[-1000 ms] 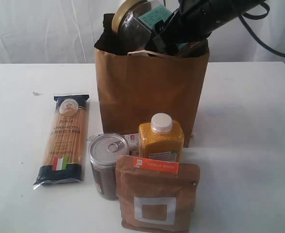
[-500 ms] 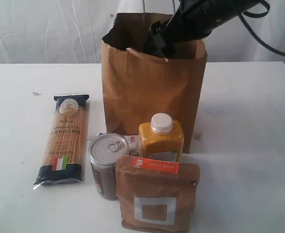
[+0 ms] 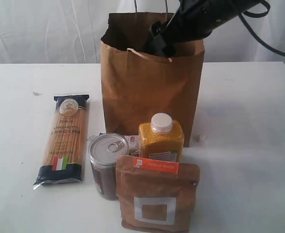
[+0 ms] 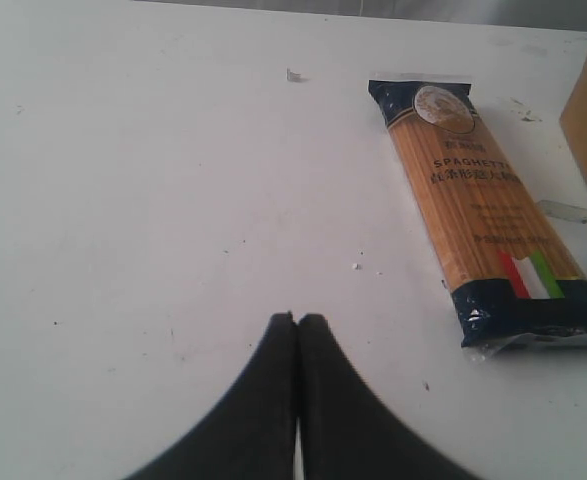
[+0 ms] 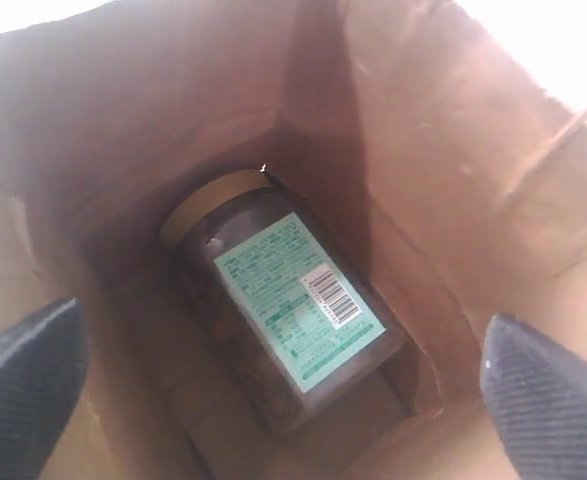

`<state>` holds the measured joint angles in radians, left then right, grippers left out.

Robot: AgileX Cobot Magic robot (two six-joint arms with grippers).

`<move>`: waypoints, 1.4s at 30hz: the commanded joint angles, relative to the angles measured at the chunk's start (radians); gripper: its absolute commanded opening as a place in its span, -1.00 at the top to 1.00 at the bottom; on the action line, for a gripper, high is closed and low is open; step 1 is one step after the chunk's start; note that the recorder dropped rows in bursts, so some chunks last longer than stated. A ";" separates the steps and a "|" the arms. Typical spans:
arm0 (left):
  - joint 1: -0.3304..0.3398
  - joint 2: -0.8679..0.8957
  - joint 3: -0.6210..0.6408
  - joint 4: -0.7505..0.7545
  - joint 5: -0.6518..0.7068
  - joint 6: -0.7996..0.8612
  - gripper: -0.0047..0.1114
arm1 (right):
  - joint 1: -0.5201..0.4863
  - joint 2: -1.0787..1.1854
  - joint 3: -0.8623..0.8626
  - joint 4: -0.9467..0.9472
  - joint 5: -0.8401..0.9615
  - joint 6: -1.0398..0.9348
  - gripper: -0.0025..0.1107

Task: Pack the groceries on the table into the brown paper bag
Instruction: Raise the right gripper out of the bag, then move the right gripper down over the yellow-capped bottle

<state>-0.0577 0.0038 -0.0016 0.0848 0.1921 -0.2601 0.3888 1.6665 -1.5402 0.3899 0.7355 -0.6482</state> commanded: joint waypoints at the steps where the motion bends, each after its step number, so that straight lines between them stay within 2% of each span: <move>1: -0.006 -0.004 0.002 0.002 -0.005 -0.001 0.92 | 0.000 -0.056 -0.006 -0.003 -0.009 0.003 -0.89; 7: -0.006 -0.004 0.002 0.002 -0.005 -0.001 0.92 | 0.000 -0.160 -0.006 -0.003 -0.006 0.003 -0.89; 10: -0.006 -0.004 0.002 0.002 -0.005 -0.001 0.92 | 0.000 -0.258 -0.006 -0.015 0.057 0.015 -0.89; 12: -0.006 -0.004 0.002 0.002 -0.005 -0.001 0.92 | 0.000 -0.300 -0.006 -0.030 0.158 0.015 -0.89; 16: -0.006 -0.004 0.002 0.002 -0.005 -0.001 0.92 | 0.000 -0.326 -0.006 -0.090 0.486 0.027 -0.89; 20: -0.006 -0.004 0.002 0.002 -0.005 -0.001 0.92 | 0.000 -0.330 0.030 -0.170 0.486 0.027 -0.89; 23: -0.006 -0.004 0.002 0.002 -0.005 -0.001 0.92 | 0.000 -0.330 0.090 -0.141 0.486 0.027 -0.88; 28: -0.006 -0.004 0.002 0.002 -0.005 -0.001 0.92 | 0.000 -0.330 0.200 0.083 0.486 -0.052 -0.88; 30: -0.006 -0.004 0.002 0.002 -0.005 -0.001 0.92 | 0.007 -0.330 0.219 0.129 0.486 -0.062 -0.76; 32: -0.006 -0.004 0.002 0.002 -0.005 -0.001 0.92 | 0.035 -0.330 0.230 0.120 0.486 -0.062 -0.51; 34: -0.006 -0.004 0.002 0.002 -0.005 -0.001 0.92 | 0.080 -0.330 0.238 0.106 0.486 -0.076 0.12; 36: -0.006 -0.004 0.002 0.002 -0.005 -0.001 0.92 | 0.109 -0.330 0.238 0.096 0.486 -0.121 0.84; 37: -0.006 -0.004 0.002 0.002 -0.005 -0.001 0.92 | 0.124 -0.330 0.238 0.094 0.486 -0.130 0.93; 42: -0.006 -0.004 0.002 0.002 -0.005 -0.001 0.92 | 0.170 -0.330 0.238 0.015 0.486 -0.130 0.96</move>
<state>-0.0577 0.0038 -0.0016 0.0848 0.1921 -0.2601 0.5395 1.3435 -1.3048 0.4641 1.2211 -0.7632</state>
